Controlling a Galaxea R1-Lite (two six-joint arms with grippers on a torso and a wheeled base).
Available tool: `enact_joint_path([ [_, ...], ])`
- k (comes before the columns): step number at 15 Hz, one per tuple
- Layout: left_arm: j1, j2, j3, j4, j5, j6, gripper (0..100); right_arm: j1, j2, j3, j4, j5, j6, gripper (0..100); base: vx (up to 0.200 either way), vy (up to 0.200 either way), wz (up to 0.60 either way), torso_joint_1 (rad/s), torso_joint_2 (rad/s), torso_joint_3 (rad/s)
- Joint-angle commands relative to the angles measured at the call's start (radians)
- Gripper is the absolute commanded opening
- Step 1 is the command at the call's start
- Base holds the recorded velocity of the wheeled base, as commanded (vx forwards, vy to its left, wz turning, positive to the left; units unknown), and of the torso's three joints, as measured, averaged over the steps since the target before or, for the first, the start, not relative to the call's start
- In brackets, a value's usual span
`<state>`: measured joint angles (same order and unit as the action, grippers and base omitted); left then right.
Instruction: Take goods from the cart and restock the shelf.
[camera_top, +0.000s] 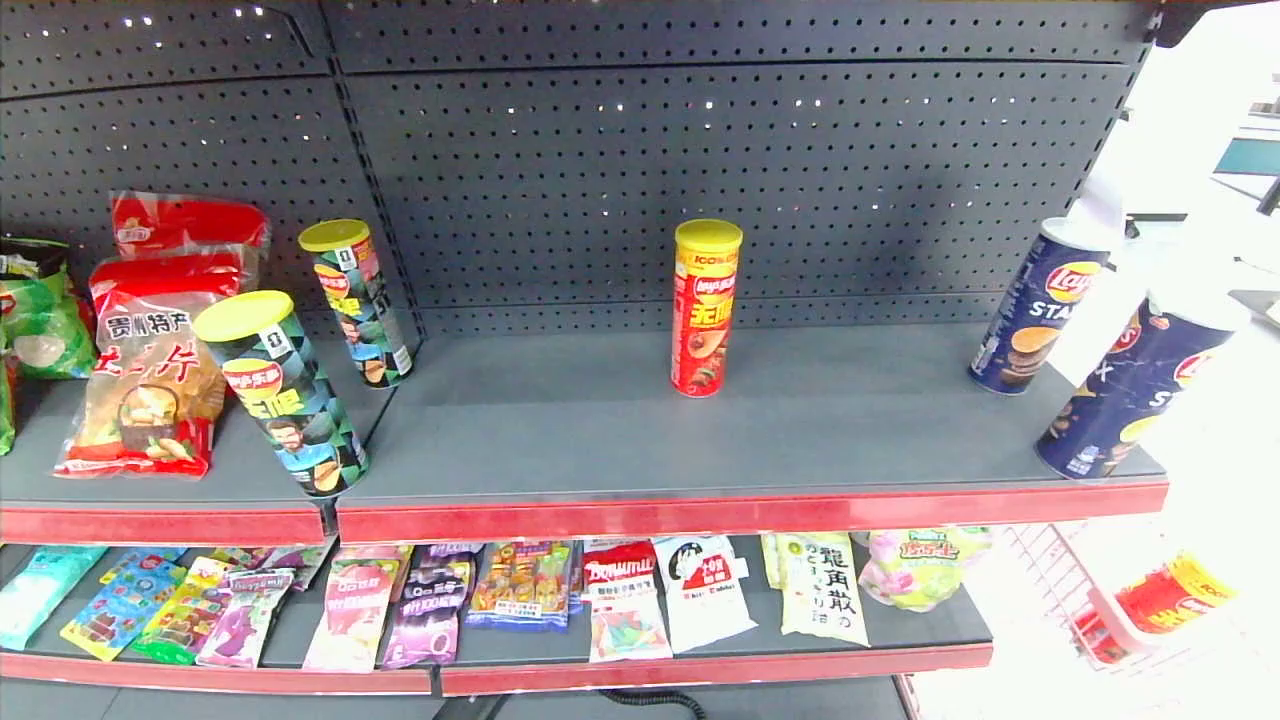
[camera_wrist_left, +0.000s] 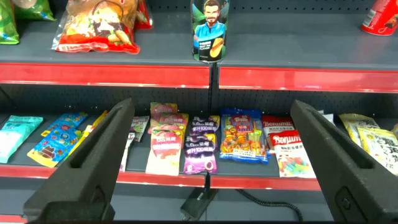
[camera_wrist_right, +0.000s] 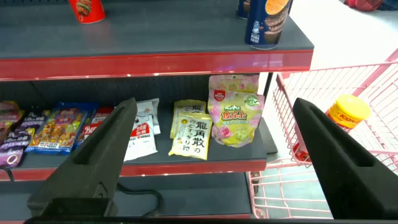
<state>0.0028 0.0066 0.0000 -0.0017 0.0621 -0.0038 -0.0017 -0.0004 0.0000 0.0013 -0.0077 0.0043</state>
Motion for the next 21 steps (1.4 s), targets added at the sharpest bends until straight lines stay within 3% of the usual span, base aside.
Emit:
enact_joint_path([
  [1,0.000,0.000,0.000,-0.001,0.001,-0.001,100,0.000,0.000,0.000,0.000,0.000,0.000,100,0.000,0.000,0.00,0.000,0.00,0.000],
  [11,0.000,0.000,0.000,-0.001,0.001,-0.001,100,0.000,0.000,0.000,-0.001,0.002,0.000,100,0.000,0.000,0.00,0.000,0.00,0.000],
  [21,0.000,0.000,0.000,0.000,0.001,-0.001,100,0.000,0.000,0.000,-0.001,0.005,0.000,100,0.000,-0.200,0.00,0.004,0.00,0.001],
])
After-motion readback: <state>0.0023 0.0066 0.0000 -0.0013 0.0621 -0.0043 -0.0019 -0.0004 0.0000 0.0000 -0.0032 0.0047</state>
